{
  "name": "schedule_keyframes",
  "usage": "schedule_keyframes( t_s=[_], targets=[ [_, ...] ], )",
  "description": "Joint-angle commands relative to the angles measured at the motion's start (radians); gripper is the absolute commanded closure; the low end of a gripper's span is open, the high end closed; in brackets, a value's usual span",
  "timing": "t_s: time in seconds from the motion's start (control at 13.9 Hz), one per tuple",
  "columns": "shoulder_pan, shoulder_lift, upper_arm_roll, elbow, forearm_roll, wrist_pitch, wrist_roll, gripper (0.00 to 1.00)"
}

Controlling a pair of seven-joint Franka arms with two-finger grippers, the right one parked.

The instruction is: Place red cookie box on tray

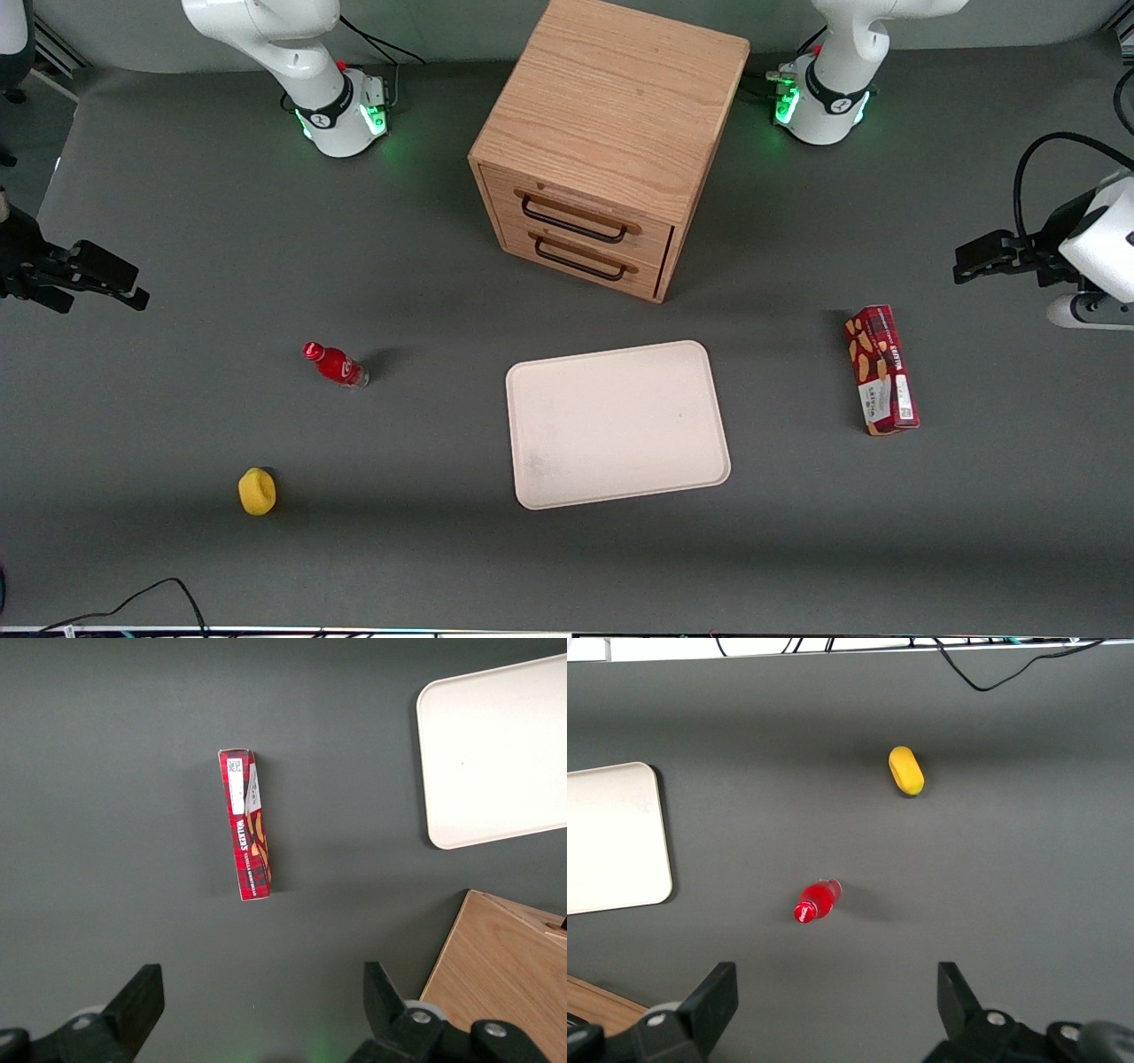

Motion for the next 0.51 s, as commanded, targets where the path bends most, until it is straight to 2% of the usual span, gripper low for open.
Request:
schedule_keyframes(
  t_s=[0.0,0.43],
  targets=[
    [-0.003,-0.006,0.004,-0.011,-0.005,-0.004,-0.006,0.00],
    [0.008,-0.006,0.004,-0.016,-0.007,0.000,0.009,0.00]
  ],
)
